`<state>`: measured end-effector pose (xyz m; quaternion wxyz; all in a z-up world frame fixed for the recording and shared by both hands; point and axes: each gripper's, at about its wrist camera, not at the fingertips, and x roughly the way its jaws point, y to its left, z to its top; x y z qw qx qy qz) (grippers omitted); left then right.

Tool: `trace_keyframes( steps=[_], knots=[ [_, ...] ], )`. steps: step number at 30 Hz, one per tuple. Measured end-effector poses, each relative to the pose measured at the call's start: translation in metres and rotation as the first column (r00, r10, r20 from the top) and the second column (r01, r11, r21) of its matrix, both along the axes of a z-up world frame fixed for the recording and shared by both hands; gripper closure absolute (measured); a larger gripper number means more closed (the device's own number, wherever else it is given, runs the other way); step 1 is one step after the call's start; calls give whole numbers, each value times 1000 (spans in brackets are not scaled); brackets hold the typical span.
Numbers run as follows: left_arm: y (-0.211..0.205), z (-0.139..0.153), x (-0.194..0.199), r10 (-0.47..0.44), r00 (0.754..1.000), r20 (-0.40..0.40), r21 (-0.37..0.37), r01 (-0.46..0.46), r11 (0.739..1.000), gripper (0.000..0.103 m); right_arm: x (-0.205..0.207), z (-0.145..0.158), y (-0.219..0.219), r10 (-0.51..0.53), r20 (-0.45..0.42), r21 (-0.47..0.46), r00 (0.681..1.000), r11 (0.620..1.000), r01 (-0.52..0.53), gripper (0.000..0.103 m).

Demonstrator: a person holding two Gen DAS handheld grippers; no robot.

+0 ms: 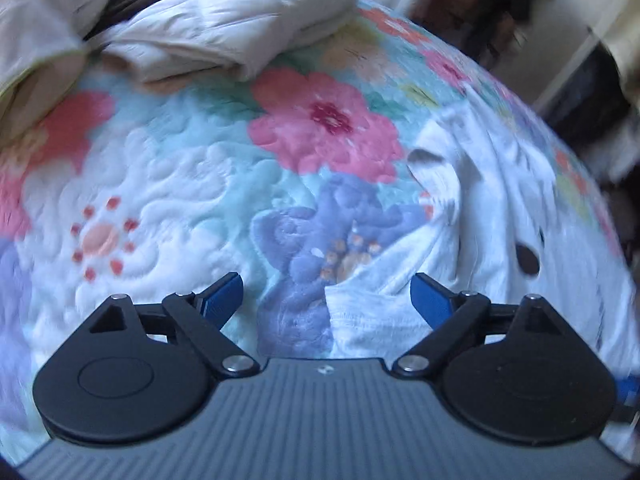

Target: Fold clothes

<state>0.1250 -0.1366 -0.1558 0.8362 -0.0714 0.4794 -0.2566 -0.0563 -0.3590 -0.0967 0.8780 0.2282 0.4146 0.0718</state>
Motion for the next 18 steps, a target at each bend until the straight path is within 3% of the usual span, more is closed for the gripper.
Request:
trace_keyframes(
  steps=[3,4,5,6,7,10,13,14,16,17,18],
  knots=[
    [-7,-15,-3,-80,996,-30,-92,77,993,26,33,-4,14,-3,2,44,1000,999,3,42],
    [-10,-16,-5,-89,996,-7,-84,88,993,39,41,-8,17,-15,0,57,1000,998,15,42],
    [-13,-16,-7,-97,995,13,-77,98,992,80,48,-12,18,-29,-2,65,1000,997,29,42],
    [-14,-17,-6,-98,995,10,-85,98,992,96,53,-16,18,-43,-5,72,999,996,44,42],
    [-10,-16,-6,-74,997,14,-105,75,992,98,56,-21,18,-60,-9,81,998,995,60,42],
    [9,13,-23,43,984,170,-144,-18,989,98,51,-31,11,-99,-19,110,995,989,101,42],
    [12,40,-61,64,931,358,-110,-26,994,101,42,-38,4,-109,-4,78,994,991,109,42],
    [8,37,-65,57,940,338,-101,-24,995,101,40,-41,2,-111,-2,61,994,992,111,42],
    [-5,18,-56,1,982,188,-92,16,996,101,40,-52,-3,-114,-22,44,993,992,115,42],
    [-11,5,-52,4,992,123,-50,2,999,101,38,-58,-6,-117,-31,49,993,992,119,42],
    [-16,-3,-48,8,993,120,1,-8,1000,100,36,-62,-9,-121,-35,60,992,991,122,42]
  ],
)
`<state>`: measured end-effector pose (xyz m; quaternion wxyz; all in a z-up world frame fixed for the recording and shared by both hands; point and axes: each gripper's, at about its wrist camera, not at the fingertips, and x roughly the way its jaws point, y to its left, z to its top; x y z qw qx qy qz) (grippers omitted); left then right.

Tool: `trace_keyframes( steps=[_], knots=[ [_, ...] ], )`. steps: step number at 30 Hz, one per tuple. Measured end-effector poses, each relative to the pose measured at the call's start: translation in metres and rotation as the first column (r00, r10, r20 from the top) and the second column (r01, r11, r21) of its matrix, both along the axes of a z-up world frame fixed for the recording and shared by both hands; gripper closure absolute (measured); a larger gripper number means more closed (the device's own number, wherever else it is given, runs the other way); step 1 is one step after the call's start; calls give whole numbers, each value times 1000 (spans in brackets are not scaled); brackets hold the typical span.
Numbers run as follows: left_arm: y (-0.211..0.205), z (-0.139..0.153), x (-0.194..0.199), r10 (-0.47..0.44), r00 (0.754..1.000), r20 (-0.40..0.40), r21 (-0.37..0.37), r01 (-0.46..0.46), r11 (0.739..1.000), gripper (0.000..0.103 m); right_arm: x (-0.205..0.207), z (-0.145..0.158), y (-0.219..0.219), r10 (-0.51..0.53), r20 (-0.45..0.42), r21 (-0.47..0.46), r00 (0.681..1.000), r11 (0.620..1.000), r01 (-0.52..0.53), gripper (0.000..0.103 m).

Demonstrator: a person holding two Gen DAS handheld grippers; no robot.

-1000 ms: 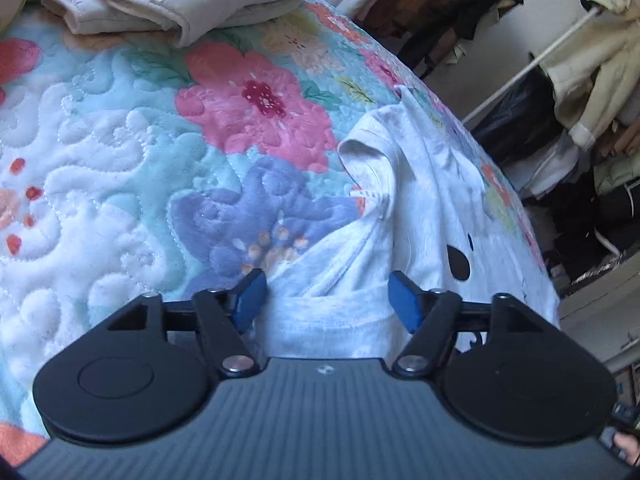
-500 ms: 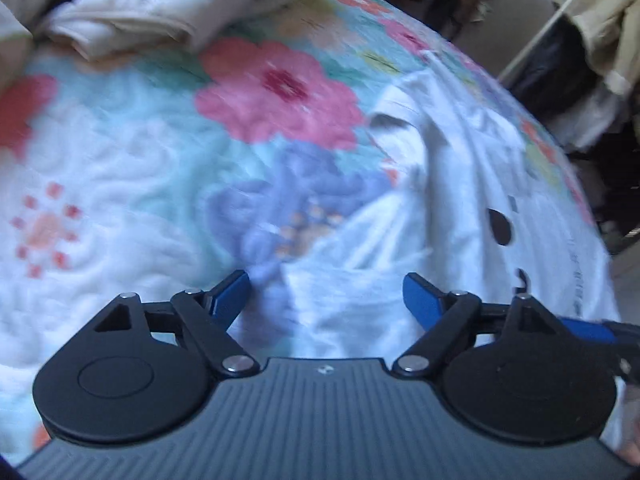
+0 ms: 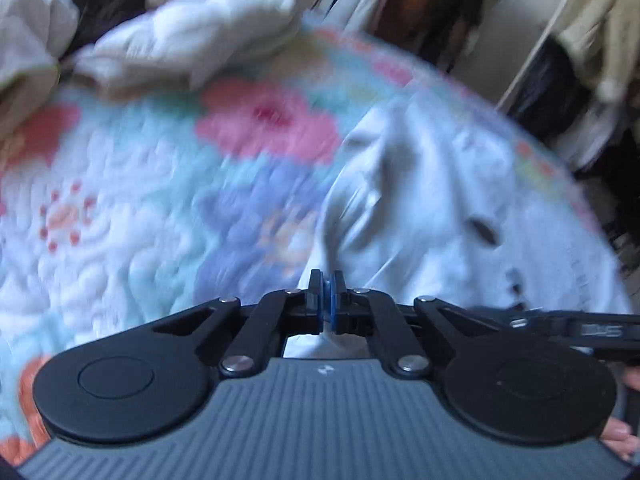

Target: Fold clothes

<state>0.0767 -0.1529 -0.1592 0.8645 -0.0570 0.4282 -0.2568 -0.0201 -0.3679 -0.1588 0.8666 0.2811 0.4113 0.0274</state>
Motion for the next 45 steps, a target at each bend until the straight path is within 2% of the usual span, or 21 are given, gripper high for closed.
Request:
trace_keyframes(
  steps=[2,5,7,9,11,16,18,20,21,22,23,24,26,28,29,30,32,34,38,40,45],
  knots=[
    [-3,-4,0,13,997,74,78,-18,997,99,-2,-3,-4,0,1,19,1000,1000,0,42],
    [7,1,7,-3,999,36,5,3,1000,99,8,9,-3,22,19,-9,1000,1000,-22,42],
    [11,0,12,-12,1000,17,-19,12,1000,91,26,23,1,61,46,-43,997,997,-59,42],
    [13,-3,16,-18,1000,14,-25,18,1000,60,55,37,9,110,60,-104,992,989,-104,42],
    [14,-7,21,-42,999,-4,-35,42,998,53,89,49,19,146,67,-184,987,974,-132,42],
    [11,-14,25,-135,991,26,-2,135,991,61,170,45,38,187,-12,-308,982,934,-182,42],
    [10,-16,29,-135,991,25,20,134,991,80,188,35,40,139,-36,-373,990,917,-142,42],
    [12,-17,35,-130,992,6,1,130,992,87,200,22,40,103,-72,-423,992,897,-124,43],
    [12,-16,37,-128,992,0,-6,128,992,91,202,15,37,102,-82,-424,991,897,-127,50],
    [12,-15,38,-126,992,-6,-13,126,992,94,202,11,34,107,-80,-418,991,899,-131,79],
    [12,-15,40,-124,992,-9,-19,124,992,98,201,11,30,112,-61,-401,992,907,-127,93],
    [13,-12,39,-119,993,6,-16,119,993,98,199,14,26,111,-31,-377,993,919,-115,94],
    [20,-2,32,-79,995,53,-39,81,996,98,187,25,12,105,115,-267,988,961,-71,93],
    [24,2,28,-44,997,63,-62,48,997,98,170,32,-8,72,295,-94,953,995,-46,95],
    [26,4,26,-27,997,66,-71,32,997,98,167,29,-19,46,328,-5,943,999,-47,95],
    [24,2,27,-20,998,63,-51,23,998,98,172,24,-27,25,289,46,957,998,-40,94],
    [17,-6,30,-10,998,54,22,9,1000,98,178,15,-35,1,184,32,983,999,-7,90],
    [17,-11,30,15,999,43,24,-16,1000,97,171,16,-37,-10,177,-8,984,1000,12,88],
    [17,-8,26,37,998,54,57,-40,998,96,137,30,-40,36,215,80,976,995,-54,52],
    [20,-6,25,55,997,59,73,-59,996,93,117,41,-35,58,220,57,974,996,-72,50],
    [33,3,18,83,995,57,53,-86,995,87,69,51,-25,128,144,-30,981,992,-125,50]
  ],
)
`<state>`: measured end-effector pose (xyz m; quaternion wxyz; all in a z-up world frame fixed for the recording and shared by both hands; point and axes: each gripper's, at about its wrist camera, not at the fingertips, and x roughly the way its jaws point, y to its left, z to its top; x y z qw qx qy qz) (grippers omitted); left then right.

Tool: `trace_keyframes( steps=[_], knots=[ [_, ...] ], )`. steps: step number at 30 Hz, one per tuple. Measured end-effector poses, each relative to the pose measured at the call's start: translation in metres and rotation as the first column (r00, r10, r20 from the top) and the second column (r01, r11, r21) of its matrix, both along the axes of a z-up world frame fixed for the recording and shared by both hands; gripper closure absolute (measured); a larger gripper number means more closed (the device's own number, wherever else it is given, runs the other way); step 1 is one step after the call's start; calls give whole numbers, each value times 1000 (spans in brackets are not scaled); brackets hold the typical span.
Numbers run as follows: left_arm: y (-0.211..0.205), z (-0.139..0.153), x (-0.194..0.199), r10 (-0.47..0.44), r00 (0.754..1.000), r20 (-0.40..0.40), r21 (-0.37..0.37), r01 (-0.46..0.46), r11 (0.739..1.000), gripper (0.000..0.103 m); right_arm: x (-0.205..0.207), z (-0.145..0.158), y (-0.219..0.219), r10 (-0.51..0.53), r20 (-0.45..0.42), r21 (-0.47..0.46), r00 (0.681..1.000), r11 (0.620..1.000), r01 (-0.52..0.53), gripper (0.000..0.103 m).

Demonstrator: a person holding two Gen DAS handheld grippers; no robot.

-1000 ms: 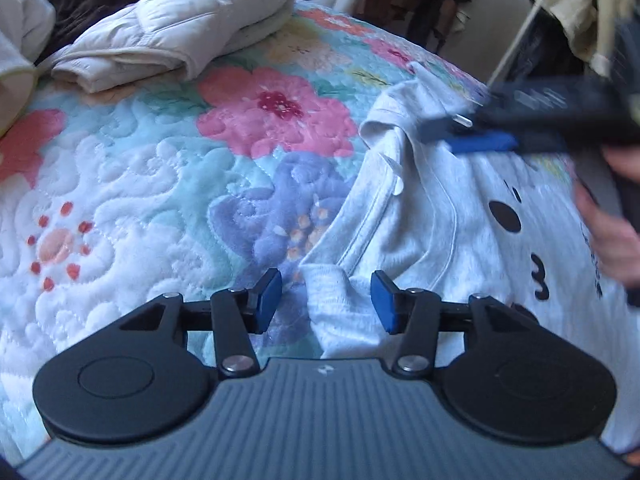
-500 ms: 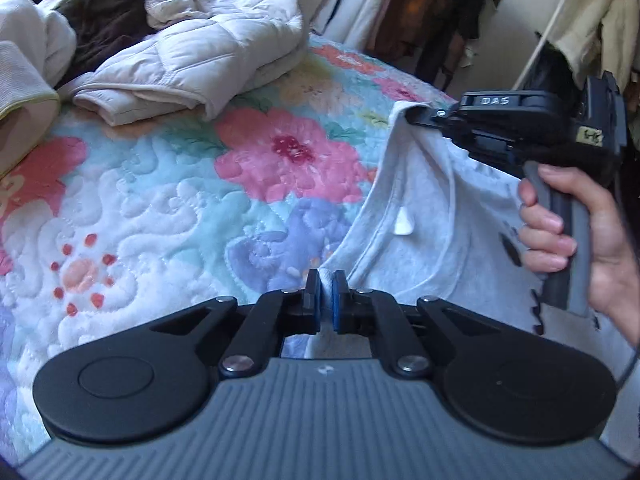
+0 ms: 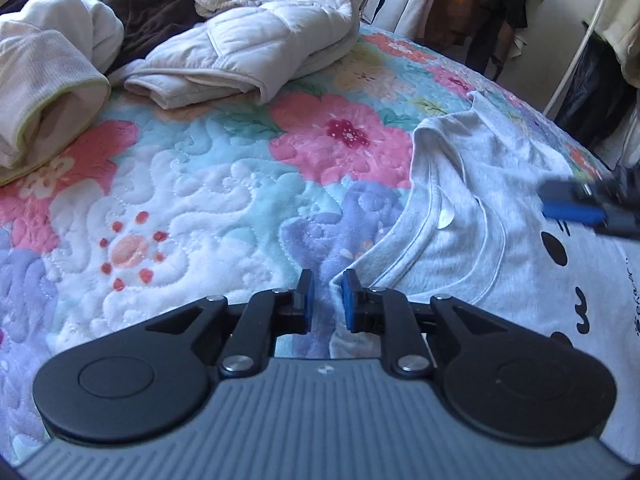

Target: Fold clothes

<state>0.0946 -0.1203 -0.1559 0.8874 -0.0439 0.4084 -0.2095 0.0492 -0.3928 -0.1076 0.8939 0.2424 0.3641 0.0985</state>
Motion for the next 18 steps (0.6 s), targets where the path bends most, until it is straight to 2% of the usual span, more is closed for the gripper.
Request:
trace_keyframes(
  steps=[3,5,8,9,12,14,18],
  knots=[
    [5,12,-14,-25,1000,13,0,25,1000,87,-53,9,-15,-10,-5,50,1000,999,10,50],
    [11,24,-30,-81,997,21,-28,81,996,87,-90,17,-29,-31,-20,63,999,997,32,50],
    [18,46,-60,-131,986,101,34,128,991,85,-152,32,-52,-100,-40,-12,994,995,99,48],
    [20,53,-70,-147,981,127,57,141,988,81,-173,36,-60,-133,-38,-44,990,990,131,48],
    [31,68,-93,-142,967,213,129,116,985,68,-234,48,-86,-229,-39,-88,973,970,225,46],
    [39,78,-108,-137,955,264,168,94,981,65,-270,52,-102,-268,-56,-84,962,961,263,46],
    [54,93,-126,-114,942,316,242,36,970,62,-330,57,-128,-363,-86,-97,928,930,355,46]
  ],
)
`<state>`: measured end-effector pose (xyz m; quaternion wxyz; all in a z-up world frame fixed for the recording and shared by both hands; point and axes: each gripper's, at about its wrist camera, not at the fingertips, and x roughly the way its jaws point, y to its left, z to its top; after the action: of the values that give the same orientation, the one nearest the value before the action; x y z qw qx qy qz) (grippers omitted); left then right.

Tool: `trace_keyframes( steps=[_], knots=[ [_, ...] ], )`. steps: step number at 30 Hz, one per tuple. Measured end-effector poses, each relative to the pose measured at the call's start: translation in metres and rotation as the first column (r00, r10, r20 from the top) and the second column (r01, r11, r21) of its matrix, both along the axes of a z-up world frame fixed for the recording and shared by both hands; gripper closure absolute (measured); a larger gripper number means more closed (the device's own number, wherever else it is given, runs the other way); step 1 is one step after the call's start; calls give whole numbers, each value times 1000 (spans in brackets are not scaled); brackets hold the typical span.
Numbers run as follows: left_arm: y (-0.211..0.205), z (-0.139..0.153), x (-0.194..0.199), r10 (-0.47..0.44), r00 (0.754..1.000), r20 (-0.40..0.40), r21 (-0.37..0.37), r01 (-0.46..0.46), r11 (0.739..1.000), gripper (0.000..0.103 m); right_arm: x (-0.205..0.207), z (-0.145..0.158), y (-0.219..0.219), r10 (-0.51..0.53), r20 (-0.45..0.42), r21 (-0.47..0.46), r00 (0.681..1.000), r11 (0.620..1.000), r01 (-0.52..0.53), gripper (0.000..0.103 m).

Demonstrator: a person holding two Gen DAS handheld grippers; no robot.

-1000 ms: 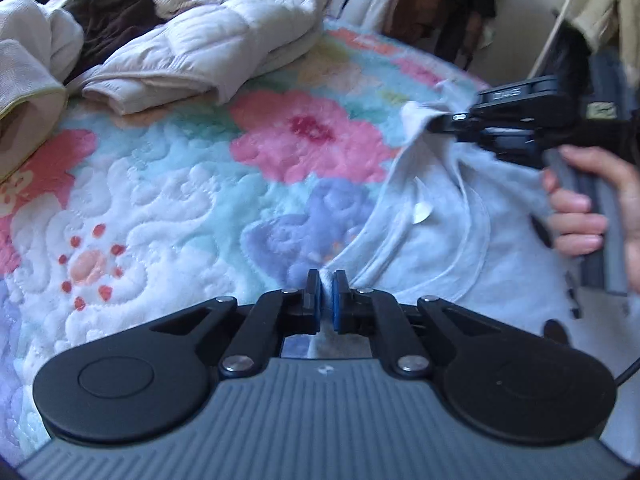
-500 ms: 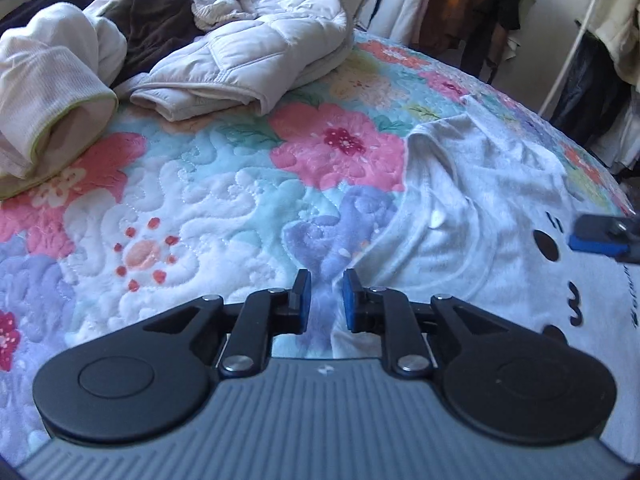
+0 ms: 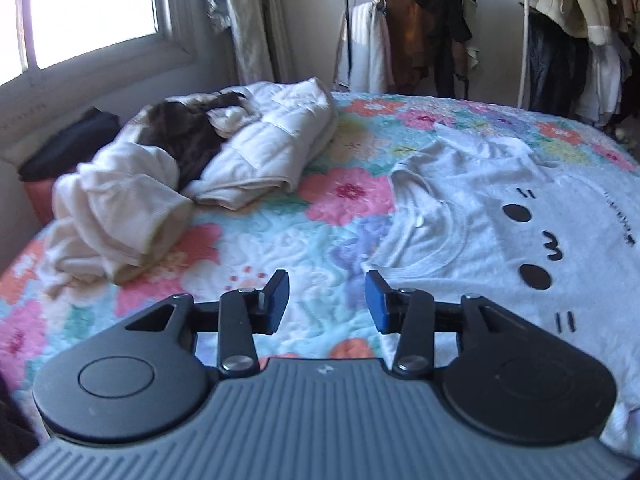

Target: Fold clothes

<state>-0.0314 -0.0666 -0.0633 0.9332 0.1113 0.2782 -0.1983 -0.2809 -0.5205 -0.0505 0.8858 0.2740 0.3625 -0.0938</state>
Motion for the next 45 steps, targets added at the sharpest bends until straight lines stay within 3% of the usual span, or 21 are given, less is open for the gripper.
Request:
trace_keyframes(
  steps=[5,8,10,12,16,18,20,24,26,29,31,33,34,35,36,37,38,42,45],
  knots=[
    [21,17,-20,27,995,100,177,-45,983,54,-55,2,-23,-108,-58,14,993,994,109,46],
    [47,32,-32,-6,996,91,211,-14,977,52,-83,4,-25,-146,-101,-1,984,989,146,46],
    [69,41,-38,-21,999,41,204,13,979,52,-101,5,-25,-154,-134,-10,979,988,154,46],
    [92,45,-39,-40,997,-58,161,49,986,51,-116,2,-23,-164,-187,-33,969,986,161,45],
    [117,20,-40,-70,969,-235,144,106,984,51,-140,-25,-21,-213,-281,-69,936,977,201,43],
    [119,-1,-42,-76,953,-293,100,110,989,52,-154,-45,-27,-253,-268,-47,930,967,249,43],
    [113,-23,-43,-147,930,-336,-16,151,988,52,-165,-66,-33,-308,-222,-12,925,950,313,43],
    [87,-56,-31,-254,885,-391,-260,158,952,52,-179,-99,-41,-470,-139,39,872,877,479,43],
    [68,-71,-23,-292,859,-420,-328,156,932,51,-180,-110,-43,-529,-108,57,842,842,536,43],
    [42,-94,-9,-308,827,-471,-372,131,919,46,-177,-115,-45,-593,-53,68,803,800,596,42],
    [29,-106,-5,-303,811,-501,-381,108,918,42,-169,-115,-45,-609,-16,44,793,792,609,43],
    [18,-112,-7,-315,816,-485,-386,123,914,35,-158,-115,-45,-591,0,-23,807,807,591,74],
    [12,-113,-9,-321,822,-471,-381,139,914,37,-151,-115,-44,-572,-12,-67,820,819,570,94],
    [8,-113,-12,-303,837,-455,-349,145,926,46,-145,-113,-41,-558,-12,-121,830,825,552,94],
    [4,-111,-16,-269,857,-439,-296,145,944,79,-142,-108,-34,-547,4,-187,837,822,538,95],
    [0,-110,-22,-252,869,-425,-242,159,957,95,-141,-101,-27,-539,24,-253,842,811,527,95],
    [0,-108,-27,-250,877,-411,-214,174,961,101,-142,-94,-21,-537,39,-303,842,797,523,97],
    [15,-104,-42,-197,890,-413,-196,124,973,103,-158,-86,-9,-548,56,-348,835,773,530,98],
    [25,-107,-43,-170,882,-440,-183,97,978,103,-159,-98,-10,-554,20,-354,832,774,524,98]
  ],
)
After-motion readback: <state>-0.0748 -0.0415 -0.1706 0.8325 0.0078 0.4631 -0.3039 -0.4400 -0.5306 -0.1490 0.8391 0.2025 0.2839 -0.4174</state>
